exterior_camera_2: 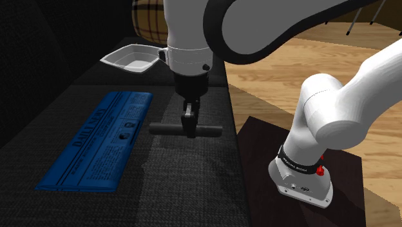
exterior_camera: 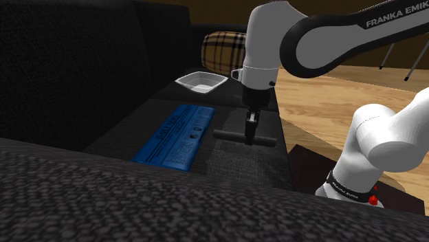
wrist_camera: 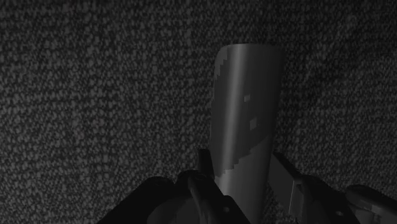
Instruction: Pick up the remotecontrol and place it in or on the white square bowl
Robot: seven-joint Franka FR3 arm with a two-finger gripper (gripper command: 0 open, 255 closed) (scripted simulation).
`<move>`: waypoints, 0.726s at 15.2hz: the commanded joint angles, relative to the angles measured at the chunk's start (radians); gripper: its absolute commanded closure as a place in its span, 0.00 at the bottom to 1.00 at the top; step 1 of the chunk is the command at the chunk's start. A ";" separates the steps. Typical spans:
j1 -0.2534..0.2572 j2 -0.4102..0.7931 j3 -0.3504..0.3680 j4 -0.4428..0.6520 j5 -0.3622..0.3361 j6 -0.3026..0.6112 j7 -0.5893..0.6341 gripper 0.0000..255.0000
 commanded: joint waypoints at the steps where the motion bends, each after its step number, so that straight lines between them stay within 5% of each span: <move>1: -0.002 -0.007 -0.007 0.021 -0.005 -0.029 0.000 1.00; 11: -0.009 -0.024 -0.029 0.143 -0.026 -0.168 0.012 1.00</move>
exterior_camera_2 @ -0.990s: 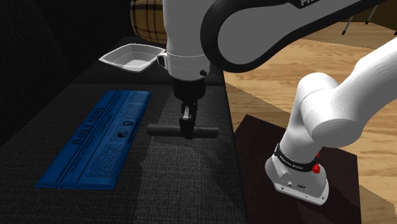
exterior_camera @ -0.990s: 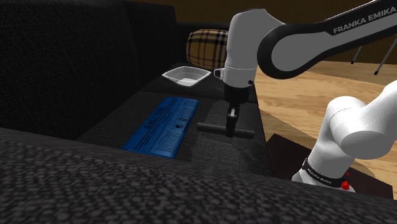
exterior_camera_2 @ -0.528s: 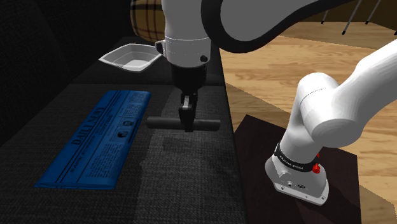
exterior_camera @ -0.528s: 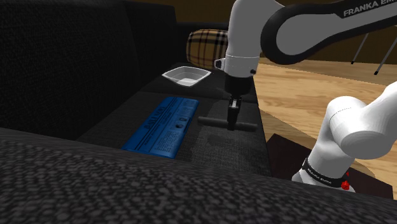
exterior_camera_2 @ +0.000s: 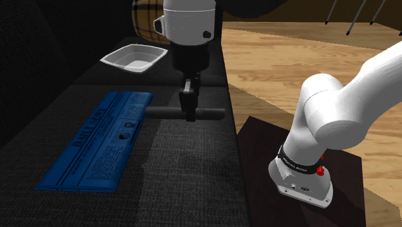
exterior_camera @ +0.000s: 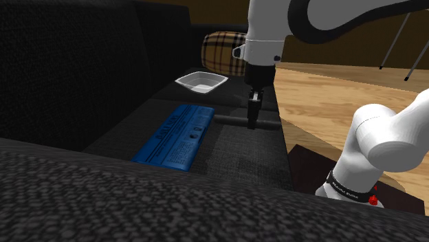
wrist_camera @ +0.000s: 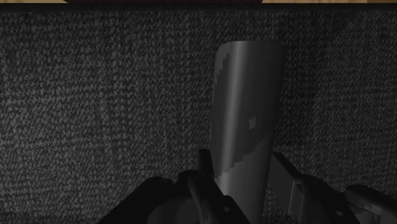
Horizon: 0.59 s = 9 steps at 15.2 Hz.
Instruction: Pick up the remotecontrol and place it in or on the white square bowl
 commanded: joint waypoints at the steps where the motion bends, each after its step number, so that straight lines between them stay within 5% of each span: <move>1: -0.002 0.000 -0.004 0.027 -0.004 -0.027 0.002 1.00; 9: -0.008 0.007 -0.019 0.137 -0.018 -0.131 0.012 1.00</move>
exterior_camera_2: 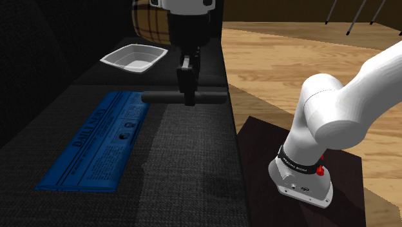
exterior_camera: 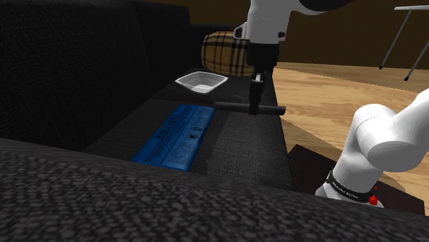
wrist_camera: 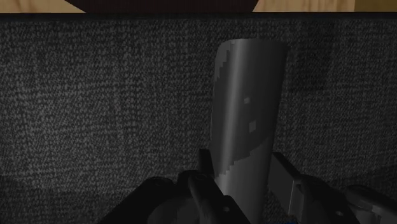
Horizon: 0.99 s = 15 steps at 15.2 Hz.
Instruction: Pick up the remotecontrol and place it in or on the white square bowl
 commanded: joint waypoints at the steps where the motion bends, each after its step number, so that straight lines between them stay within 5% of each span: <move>1: -0.002 0.004 -0.003 0.032 -0.004 -0.028 0.003 1.00; 15: -0.106 0.323 -0.140 0.282 -0.119 0.014 -0.189 1.00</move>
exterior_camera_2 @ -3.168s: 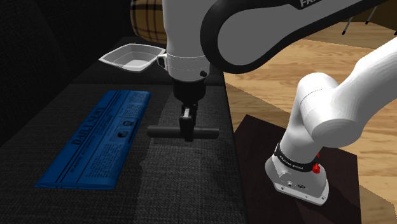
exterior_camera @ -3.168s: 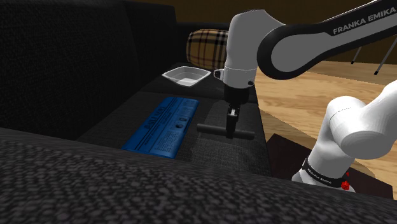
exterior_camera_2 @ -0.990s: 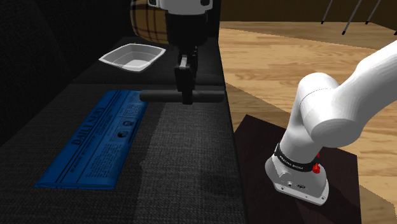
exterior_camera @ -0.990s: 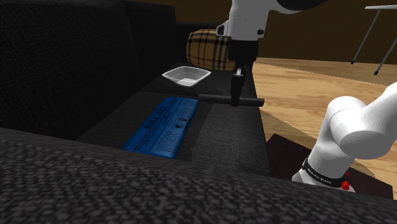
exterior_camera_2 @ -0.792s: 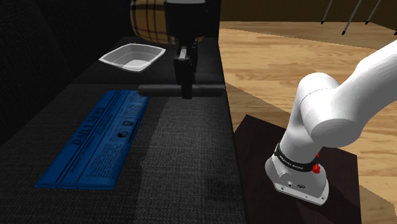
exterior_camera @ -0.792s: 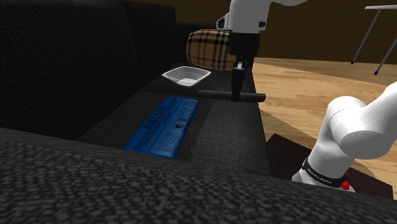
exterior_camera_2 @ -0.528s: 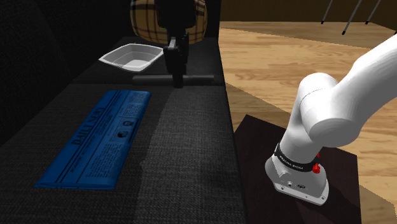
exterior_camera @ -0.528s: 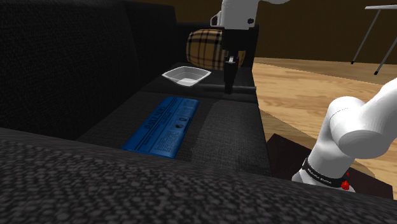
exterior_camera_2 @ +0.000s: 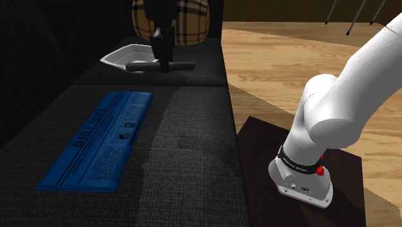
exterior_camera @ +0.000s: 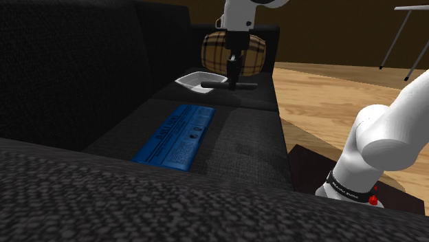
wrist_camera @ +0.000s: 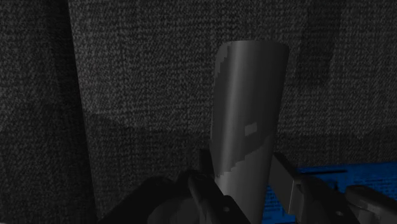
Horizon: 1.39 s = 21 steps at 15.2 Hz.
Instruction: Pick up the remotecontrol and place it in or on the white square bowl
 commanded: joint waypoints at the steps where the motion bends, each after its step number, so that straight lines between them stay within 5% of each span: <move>1: -0.014 0.068 -0.017 0.065 -0.014 0.001 -0.026 1.00; 13: -0.091 0.465 -0.107 0.501 -0.052 -0.052 -0.179 1.00; 21: -0.149 0.826 -0.140 1.010 -0.046 -0.206 -0.259 1.00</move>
